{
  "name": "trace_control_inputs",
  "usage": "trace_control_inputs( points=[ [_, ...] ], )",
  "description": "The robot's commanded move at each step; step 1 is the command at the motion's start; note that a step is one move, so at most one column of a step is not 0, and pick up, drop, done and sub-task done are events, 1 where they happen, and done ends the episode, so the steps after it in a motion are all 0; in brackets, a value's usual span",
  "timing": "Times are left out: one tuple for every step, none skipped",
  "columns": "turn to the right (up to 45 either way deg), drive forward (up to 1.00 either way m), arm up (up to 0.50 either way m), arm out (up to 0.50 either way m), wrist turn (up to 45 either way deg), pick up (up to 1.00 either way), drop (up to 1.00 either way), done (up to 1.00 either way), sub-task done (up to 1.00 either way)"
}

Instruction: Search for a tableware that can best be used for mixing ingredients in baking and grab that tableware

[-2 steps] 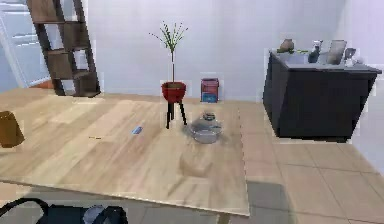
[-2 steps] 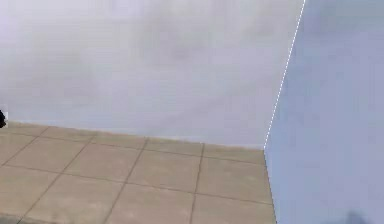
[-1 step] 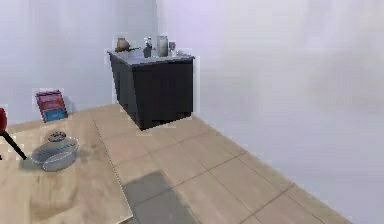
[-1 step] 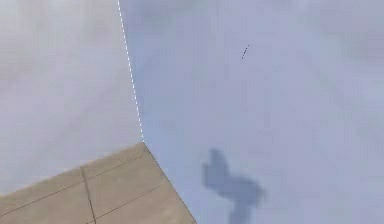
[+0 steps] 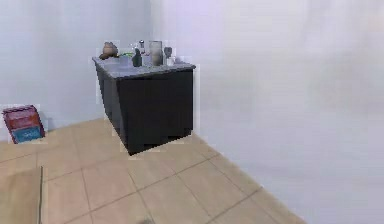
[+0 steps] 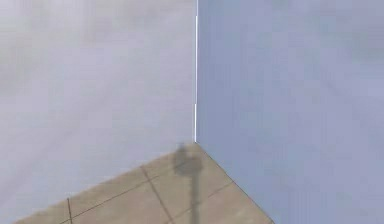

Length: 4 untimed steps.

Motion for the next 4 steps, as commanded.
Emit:
trace_control_inputs(
  points=[
    [-45.0, 0.00, 0.00, 0.00, 0.0, 0.00, 0.00, 0.00, 0.00],
    [-45.0, 0.00, 0.00, 0.00, 0.0, 0.00, 0.00, 0.00, 0.00],
    [-45.0, 0.00, 0.00, 0.00, 0.0, 0.00, 0.00, 0.00, 0.00],
    [-18.0, 0.00, 0.00, 0.00, 0.0, 0.00, 0.00, 0.00, 0.00]
  ],
)
